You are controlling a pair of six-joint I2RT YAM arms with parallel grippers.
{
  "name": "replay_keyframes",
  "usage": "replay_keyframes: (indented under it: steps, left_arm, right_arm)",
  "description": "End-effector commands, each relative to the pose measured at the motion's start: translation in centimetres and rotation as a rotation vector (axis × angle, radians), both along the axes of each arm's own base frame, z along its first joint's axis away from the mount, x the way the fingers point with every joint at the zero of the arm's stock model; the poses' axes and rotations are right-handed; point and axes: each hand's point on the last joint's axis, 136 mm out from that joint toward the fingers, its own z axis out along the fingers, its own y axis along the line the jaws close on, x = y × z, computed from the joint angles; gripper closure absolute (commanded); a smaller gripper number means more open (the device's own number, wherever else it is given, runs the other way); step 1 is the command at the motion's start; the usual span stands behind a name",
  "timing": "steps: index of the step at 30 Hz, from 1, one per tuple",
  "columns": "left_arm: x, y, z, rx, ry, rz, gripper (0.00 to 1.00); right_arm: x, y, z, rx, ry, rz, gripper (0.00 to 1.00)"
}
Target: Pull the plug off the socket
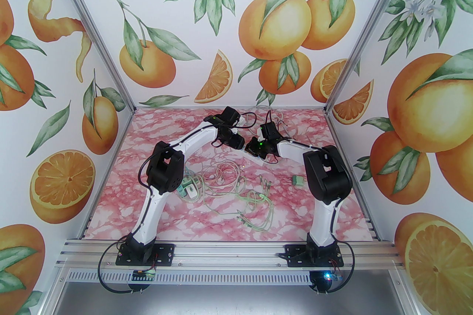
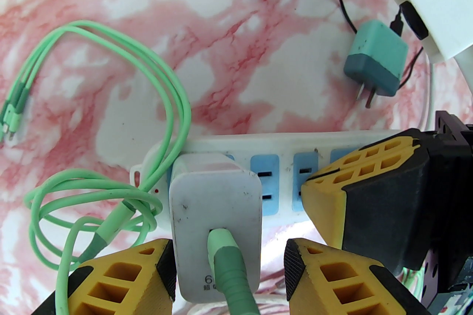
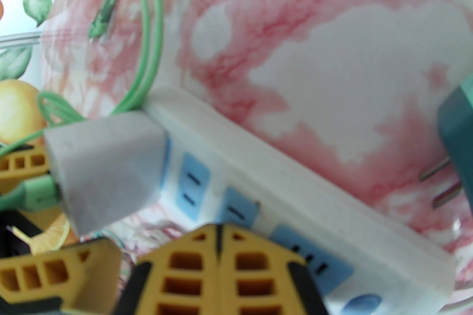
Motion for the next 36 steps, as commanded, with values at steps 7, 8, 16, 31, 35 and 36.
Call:
replay_keyframes:
  steps: [7, 8, 16, 31, 35, 36]
  left_arm:
    - [1.1, -0.8, -1.3, 0.021, -0.050, -0.015, 0.57]
    - [1.1, -0.7, -1.6, 0.028, -0.047, -0.010, 0.57]
    - [1.2, -0.1, -2.2, 0.057, -0.053, 0.008, 0.76]
    - [1.4, 0.3, 1.4, 0.001, -0.083, 0.015, 0.77]
    - [0.8, 0.4, 1.0, 0.129, -0.152, -0.023, 0.77]
    - [0.5, 0.2, 0.8, 0.148, -0.159, -0.033, 0.77]
  right_arm:
    - [0.0, -0.7, -1.8, -0.039, 0.049, -0.013, 1.00]
    - [0.0, -0.7, -1.8, -0.041, 0.051, -0.015, 1.00]
    - [-0.4, -1.6, -3.0, -0.076, 0.104, -0.048, 1.00]
    - [-1.7, -4.0, -4.7, -0.203, 0.178, -0.074, 1.00]
    - [-2.0, -4.1, -5.2, -0.216, 0.194, -0.065, 1.00]
    - [-2.0, -4.1, -5.4, -0.220, 0.200, -0.064, 1.00]
